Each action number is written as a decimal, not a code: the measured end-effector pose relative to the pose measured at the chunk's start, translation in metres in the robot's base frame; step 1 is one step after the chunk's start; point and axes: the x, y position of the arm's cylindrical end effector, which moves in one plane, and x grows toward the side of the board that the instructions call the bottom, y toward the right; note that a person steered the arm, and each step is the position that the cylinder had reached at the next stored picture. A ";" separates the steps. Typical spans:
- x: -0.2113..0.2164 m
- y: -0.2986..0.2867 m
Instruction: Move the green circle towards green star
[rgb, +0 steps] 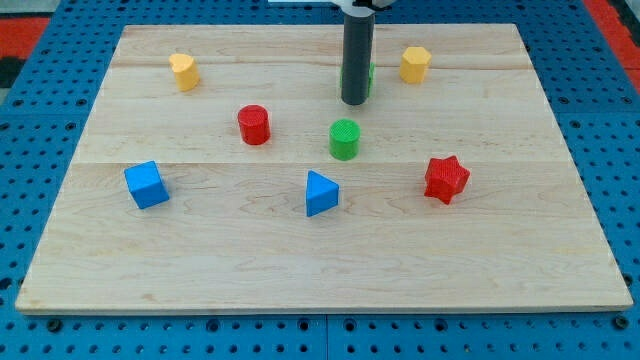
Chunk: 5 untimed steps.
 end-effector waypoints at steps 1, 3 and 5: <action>-0.015 0.000; -0.039 -0.008; 0.046 0.007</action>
